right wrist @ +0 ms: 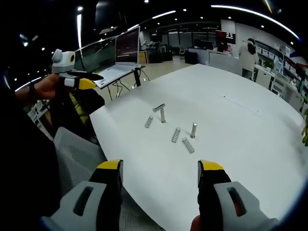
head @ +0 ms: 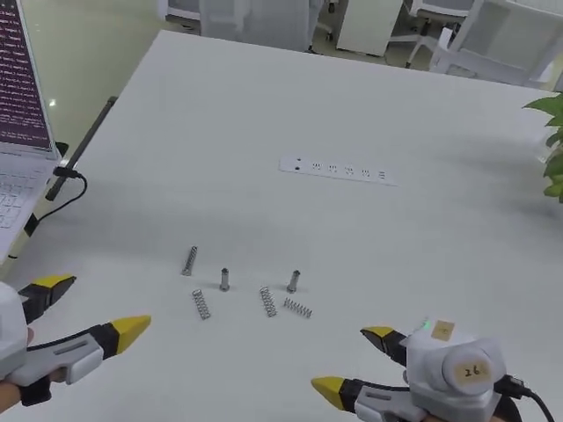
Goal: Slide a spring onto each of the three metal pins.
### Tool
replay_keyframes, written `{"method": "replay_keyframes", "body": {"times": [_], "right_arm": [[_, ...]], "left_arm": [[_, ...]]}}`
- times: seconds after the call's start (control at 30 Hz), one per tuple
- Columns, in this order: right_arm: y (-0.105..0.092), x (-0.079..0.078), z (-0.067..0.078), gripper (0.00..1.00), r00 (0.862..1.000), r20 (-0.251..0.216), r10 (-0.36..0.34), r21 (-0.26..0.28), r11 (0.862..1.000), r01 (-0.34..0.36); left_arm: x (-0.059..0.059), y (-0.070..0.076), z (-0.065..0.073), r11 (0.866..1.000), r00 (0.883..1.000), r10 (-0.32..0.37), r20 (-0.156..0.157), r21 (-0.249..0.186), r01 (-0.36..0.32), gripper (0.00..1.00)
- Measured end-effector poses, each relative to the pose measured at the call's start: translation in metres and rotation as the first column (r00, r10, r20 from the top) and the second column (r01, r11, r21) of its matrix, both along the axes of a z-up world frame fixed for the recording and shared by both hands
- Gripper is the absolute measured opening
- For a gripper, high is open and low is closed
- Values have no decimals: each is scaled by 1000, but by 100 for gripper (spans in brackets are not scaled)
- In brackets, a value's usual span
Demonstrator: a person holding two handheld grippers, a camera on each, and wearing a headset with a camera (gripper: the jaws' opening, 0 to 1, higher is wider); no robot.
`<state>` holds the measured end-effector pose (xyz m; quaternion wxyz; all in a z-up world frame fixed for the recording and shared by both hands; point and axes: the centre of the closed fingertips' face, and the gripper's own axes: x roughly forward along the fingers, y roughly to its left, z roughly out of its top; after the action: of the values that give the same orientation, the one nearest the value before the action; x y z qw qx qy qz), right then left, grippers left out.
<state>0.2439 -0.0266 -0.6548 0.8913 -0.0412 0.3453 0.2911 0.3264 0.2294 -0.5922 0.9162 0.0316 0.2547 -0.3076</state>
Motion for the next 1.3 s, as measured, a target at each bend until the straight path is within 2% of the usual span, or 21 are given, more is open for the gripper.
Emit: {"method": "replay_keyframes", "body": {"times": [0.13, 0.37, 0.8, 1.0, 1.13, 1.3], "right_arm": [[1, 0, 0, 62, 1000, -3, 9, -5, 1000, -9], [-4, 0, 1, 61, 1000, -3, -9, -7, 1000, 9], [-17, 3, 3, 62, 999, 5, -54, -6, 999, 54], [-16, 3, 3, 61, 998, 7, -59, -9, 998, 59], [-16, 1, 3, 61, 998, 1, -63, -7, 998, 63], [-20, -1, 3, 61, 997, -2, -77, -10, 997, 77]], "left_arm": [[0, 2, -3, 1000, 1000, 8, -10, -3, -8, 63], [7, 2, -3, 1000, 1000, 13, -8, -11, -13, 63], [23, -9, -2, 1000, 1000, -15, -2, -15, 15, 63], [38, -16, -5, 999, 999, -54, 6, 5, 54, 62], [48, -24, -7, 994, 995, -100, 10, 41, 99, 62], [61, -32, -9, 991, 992, -125, 11, 50, 124, 61]]}}
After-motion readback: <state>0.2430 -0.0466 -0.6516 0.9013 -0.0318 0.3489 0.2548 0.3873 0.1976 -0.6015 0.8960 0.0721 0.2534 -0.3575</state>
